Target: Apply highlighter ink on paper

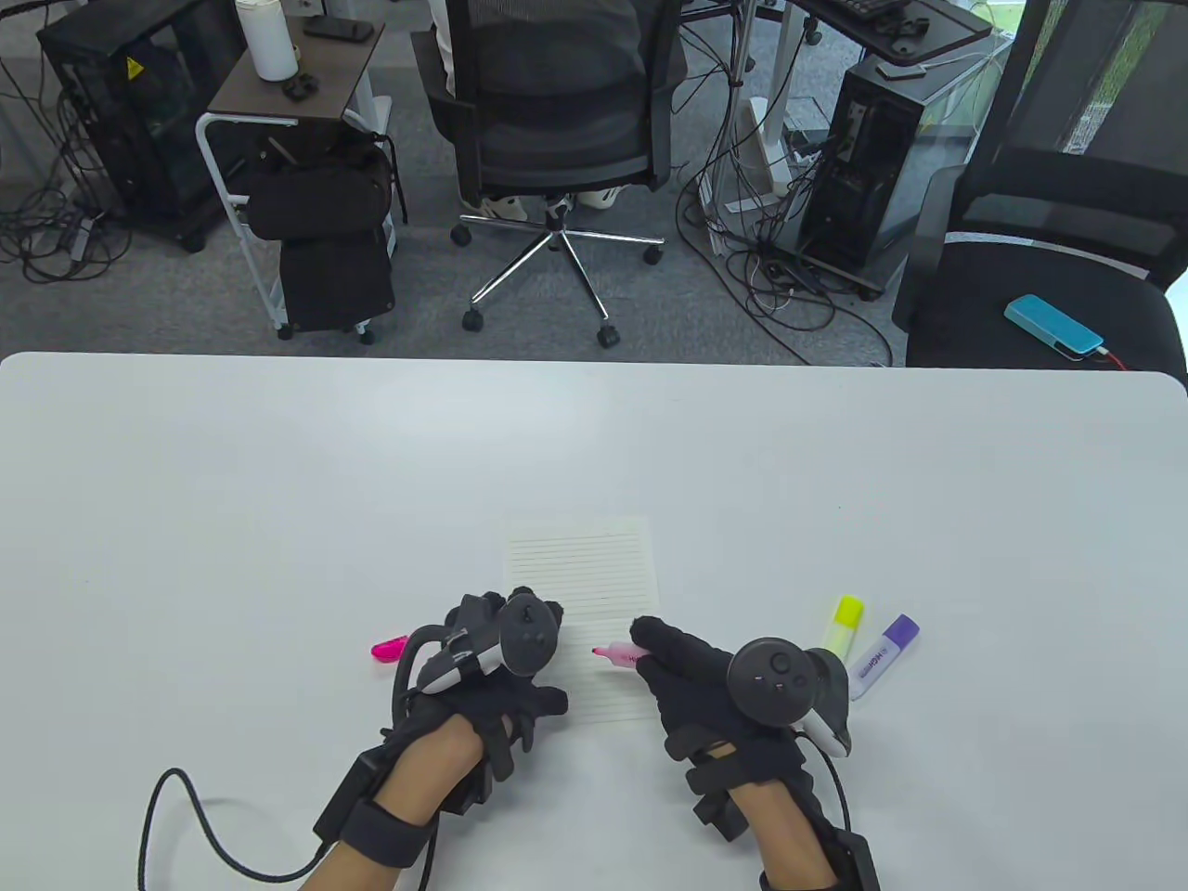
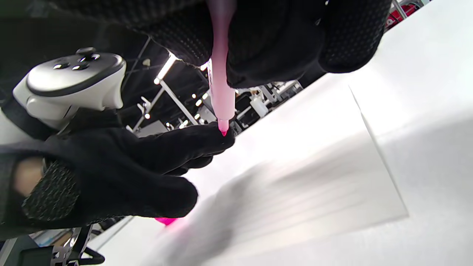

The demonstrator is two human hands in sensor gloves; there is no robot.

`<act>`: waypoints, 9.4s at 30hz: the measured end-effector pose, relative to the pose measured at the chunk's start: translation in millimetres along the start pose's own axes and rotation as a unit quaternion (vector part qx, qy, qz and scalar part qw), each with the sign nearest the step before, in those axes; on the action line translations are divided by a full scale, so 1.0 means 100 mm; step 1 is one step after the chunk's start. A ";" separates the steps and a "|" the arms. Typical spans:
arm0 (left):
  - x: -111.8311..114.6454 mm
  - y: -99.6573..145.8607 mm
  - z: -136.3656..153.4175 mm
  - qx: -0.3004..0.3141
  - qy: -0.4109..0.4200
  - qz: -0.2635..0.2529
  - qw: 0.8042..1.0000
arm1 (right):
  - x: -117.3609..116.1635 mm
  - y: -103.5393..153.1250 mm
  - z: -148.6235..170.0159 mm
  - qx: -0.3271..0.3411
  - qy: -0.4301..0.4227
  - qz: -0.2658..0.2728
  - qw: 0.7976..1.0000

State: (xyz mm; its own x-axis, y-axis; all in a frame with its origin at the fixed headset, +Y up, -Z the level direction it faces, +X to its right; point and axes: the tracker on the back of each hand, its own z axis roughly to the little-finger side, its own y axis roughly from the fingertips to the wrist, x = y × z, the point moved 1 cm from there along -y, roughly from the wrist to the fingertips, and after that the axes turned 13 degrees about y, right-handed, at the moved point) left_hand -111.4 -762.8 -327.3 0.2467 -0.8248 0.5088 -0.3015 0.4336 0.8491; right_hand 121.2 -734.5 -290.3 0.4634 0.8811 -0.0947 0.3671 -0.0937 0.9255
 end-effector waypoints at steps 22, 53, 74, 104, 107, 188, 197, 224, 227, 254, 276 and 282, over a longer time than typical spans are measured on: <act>0.16 -0.13 0.17 -0.019 0.008 0.063 0.998 | -0.29 -0.14 -0.19 0.020 0.095 -0.060 0.994; 0.15 -0.13 0.17 -0.023 0.012 0.066 0.997 | -0.32 -0.16 -0.25 0.008 0.112 -0.073 0.991; 0.14 -0.13 0.17 -0.026 0.014 0.069 0.997 | -0.17 -0.12 -0.21 -0.025 0.129 -0.097 0.987; 0.14 -0.12 0.16 -0.027 0.016 0.071 0.997 | -0.27 -0.14 -0.24 -0.002 0.103 -0.074 0.992; 0.14 -0.12 0.16 -0.027 0.016 0.071 0.997 | -0.29 -0.14 -0.24 -0.003 0.114 -0.080 0.990; 0.14 -0.13 0.16 -0.029 0.015 0.076 0.997 | -0.27 -0.19 -0.19 -0.030 0.106 -0.064 0.992; 0.14 -0.12 0.16 -0.029 0.016 0.075 0.997 | -0.28 -0.19 -0.20 -0.029 0.115 -0.058 0.991; 0.14 -0.13 0.16 -0.030 0.016 0.076 0.996 | -0.29 -0.21 -0.20 -0.031 0.112 -0.056 0.992; 0.14 -0.13 0.16 -0.030 0.016 0.077 0.996 | -0.26 -0.20 -0.19 -0.032 0.104 -0.075 0.991; 0.15 -0.13 0.16 -0.030 0.016 0.078 0.996 | -0.26 -0.21 -0.17 -0.041 0.108 -0.067 0.991; 0.14 -0.13 0.16 -0.029 0.016 0.079 0.996 | -0.21 -0.20 -0.15 -0.048 0.094 -0.094 0.990; 0.14 -0.13 0.16 -0.029 0.016 0.078 0.996 | -0.25 -0.22 -0.14 -0.049 0.105 -0.065 0.991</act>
State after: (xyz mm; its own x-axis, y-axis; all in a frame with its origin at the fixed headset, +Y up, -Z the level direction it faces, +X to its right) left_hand -118.5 -786.0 -333.2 0.2296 -0.7339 0.6393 -0.2844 0.5776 0.7652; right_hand 90.0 -747.6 -303.4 0.2351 0.9610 -0.1458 0.3275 0.0629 0.9428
